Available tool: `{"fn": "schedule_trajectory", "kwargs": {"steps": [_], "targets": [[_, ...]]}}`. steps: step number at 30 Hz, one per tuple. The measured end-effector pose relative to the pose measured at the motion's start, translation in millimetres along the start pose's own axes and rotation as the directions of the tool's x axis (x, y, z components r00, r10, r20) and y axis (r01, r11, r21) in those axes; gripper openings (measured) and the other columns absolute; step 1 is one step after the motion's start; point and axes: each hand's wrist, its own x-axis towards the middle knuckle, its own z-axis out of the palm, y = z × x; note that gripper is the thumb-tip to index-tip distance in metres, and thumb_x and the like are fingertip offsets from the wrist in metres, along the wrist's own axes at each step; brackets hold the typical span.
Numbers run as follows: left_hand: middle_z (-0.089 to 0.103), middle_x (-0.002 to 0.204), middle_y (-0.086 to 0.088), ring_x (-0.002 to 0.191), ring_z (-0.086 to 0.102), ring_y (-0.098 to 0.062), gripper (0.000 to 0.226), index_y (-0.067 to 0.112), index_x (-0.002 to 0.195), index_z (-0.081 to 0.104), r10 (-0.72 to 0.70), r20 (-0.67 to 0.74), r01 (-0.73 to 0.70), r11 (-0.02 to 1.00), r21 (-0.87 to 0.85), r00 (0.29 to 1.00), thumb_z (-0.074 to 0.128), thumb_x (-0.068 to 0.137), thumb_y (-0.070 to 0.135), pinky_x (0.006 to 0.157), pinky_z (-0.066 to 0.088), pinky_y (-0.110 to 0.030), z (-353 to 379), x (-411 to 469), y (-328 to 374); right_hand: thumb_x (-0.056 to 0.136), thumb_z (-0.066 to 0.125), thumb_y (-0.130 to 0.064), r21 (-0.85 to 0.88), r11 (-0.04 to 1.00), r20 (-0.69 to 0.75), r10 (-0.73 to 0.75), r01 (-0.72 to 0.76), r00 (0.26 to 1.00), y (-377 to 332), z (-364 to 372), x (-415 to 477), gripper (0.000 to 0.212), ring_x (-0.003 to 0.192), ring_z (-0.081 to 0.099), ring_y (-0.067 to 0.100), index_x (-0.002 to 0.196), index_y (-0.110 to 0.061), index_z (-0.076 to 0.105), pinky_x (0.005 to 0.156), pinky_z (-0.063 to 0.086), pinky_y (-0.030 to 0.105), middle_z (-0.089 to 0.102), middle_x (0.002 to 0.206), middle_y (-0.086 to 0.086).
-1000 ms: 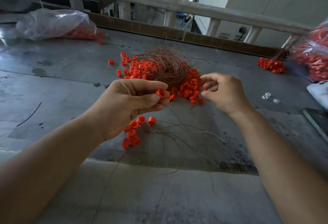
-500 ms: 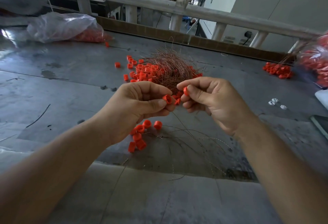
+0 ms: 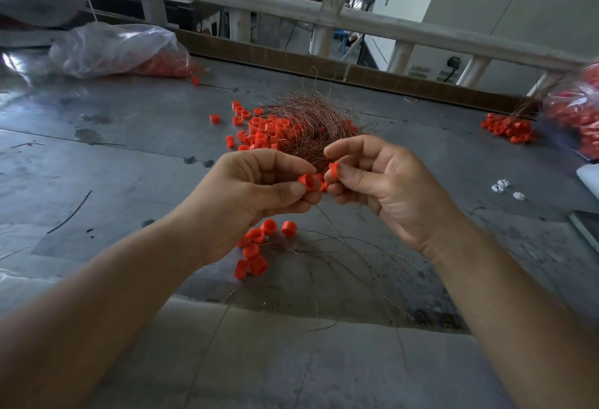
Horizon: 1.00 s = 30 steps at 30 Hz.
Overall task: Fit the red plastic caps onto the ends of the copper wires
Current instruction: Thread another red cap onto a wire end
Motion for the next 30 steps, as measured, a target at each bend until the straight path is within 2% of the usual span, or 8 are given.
{"fn": "schedule_trajectory", "kwargs": {"steps": [6, 11, 14, 16, 19, 22, 25, 30], "targets": [[0.072, 0.078, -0.008, 0.076, 0.07, -0.018, 0.02, 0.017, 0.074, 0.075, 0.002, 0.014, -0.002, 1.0, 0.016, 1.0, 0.064, 0.06, 0.009, 0.064, 0.054, -0.019, -1, 0, -1, 0.081, 0.056, 0.005, -0.081, 0.996, -0.037, -0.046, 0.043, 0.998, 0, 4, -1, 0.021, 0.062, 0.061, 0.005, 0.08, -0.014, 0.064, 0.058, 0.05, 0.016, 0.063, 0.067, -0.003], [0.073, 0.078, -0.008, 0.076, 0.07, -0.018, 0.02, 0.017, 0.074, 0.075, 0.006, 0.007, -0.006, 1.0, 0.021, 1.0, 0.063, 0.061, 0.007, 0.064, 0.054, -0.019, -1, 0, 0, 0.083, 0.056, 0.001, -0.143, 0.988, -0.037, -0.067, 0.061, 0.997, -1, 4, -2, 0.019, 0.06, 0.064, 0.01, 0.083, -0.016, 0.065, 0.055, 0.053, 0.02, 0.066, 0.063, -0.002], [0.073, 0.079, -0.008, 0.077, 0.07, -0.019, 0.019, 0.016, 0.074, 0.074, 0.008, -0.001, -0.008, 1.0, 0.021, 1.0, 0.063, 0.061, 0.007, 0.064, 0.054, -0.02, -1, 0, 0, 0.074, 0.061, -0.011, -0.108, 0.992, -0.041, -0.066, 0.061, 0.997, -2, 5, -3, 0.01, 0.063, 0.065, 0.009, 0.082, -0.016, 0.065, 0.058, 0.053, 0.02, 0.066, 0.064, -0.002], [0.073, 0.079, -0.009, 0.077, 0.07, -0.02, 0.019, 0.015, 0.073, 0.074, 0.007, -0.006, -0.007, 1.0, 0.025, 1.0, 0.063, 0.061, 0.007, 0.064, 0.054, -0.02, -1, 0, 0, 0.069, 0.063, -0.018, -0.135, 0.988, -0.05, -0.081, 0.073, 0.995, -2, 5, -3, 0.013, 0.064, 0.064, 0.008, 0.082, -0.017, 0.065, 0.059, 0.052, 0.019, 0.065, 0.065, -0.003], [0.072, 0.077, -0.009, 0.075, 0.07, -0.019, 0.019, 0.014, 0.073, 0.074, 0.016, -0.027, -0.015, 1.0, 0.018, 1.0, 0.063, 0.06, 0.005, 0.063, 0.054, -0.019, 1, -1, 1, 0.074, 0.067, -0.008, -0.271, 0.955, -0.053, -0.139, 0.119, 0.989, -1, 8, -3, 0.017, 0.066, 0.062, 0.007, 0.086, -0.02, 0.062, 0.063, 0.053, 0.019, 0.061, 0.072, -0.002], [0.072, 0.073, -0.006, 0.069, 0.07, -0.015, 0.021, 0.015, 0.071, 0.075, 0.026, -0.052, -0.025, 1.0, 0.014, 0.998, 0.062, 0.059, 0.004, 0.061, 0.054, -0.018, 2, -1, 2, 0.07, 0.071, -0.01, -0.364, 0.91, -0.055, -0.233, 0.198, 0.971, 1, 15, -4, 0.02, 0.069, 0.063, 0.003, 0.082, -0.023, 0.061, 0.067, 0.052, 0.018, 0.062, 0.073, -0.009], [0.072, 0.069, -0.003, 0.065, 0.069, -0.013, 0.023, 0.018, 0.068, 0.075, 0.03, -0.074, -0.028, 0.999, 0.026, 0.997, 0.06, 0.058, 0.005, 0.06, 0.053, -0.017, 3, -1, 4, 0.068, 0.071, -0.008, -0.395, 0.883, -0.042, -0.294, 0.255, 0.955, 3, 19, -5, 0.022, 0.075, 0.066, 0.006, 0.083, -0.024, 0.065, 0.071, 0.052, 0.019, 0.066, 0.081, -0.006], [0.072, 0.068, -0.002, 0.064, 0.069, -0.012, 0.023, 0.02, 0.069, 0.076, 0.046, -0.093, -0.042, 0.998, 0.045, 0.995, 0.061, 0.057, 0.006, 0.06, 0.053, -0.016, 3, -1, 3, 0.066, 0.072, -0.007, -0.36, 0.9, -0.074, -0.289, 0.245, 0.955, 5, 20, -5, 0.024, 0.076, 0.067, 0.012, 0.084, -0.021, 0.065, 0.073, 0.054, 0.024, 0.067, 0.082, -0.002]]}}
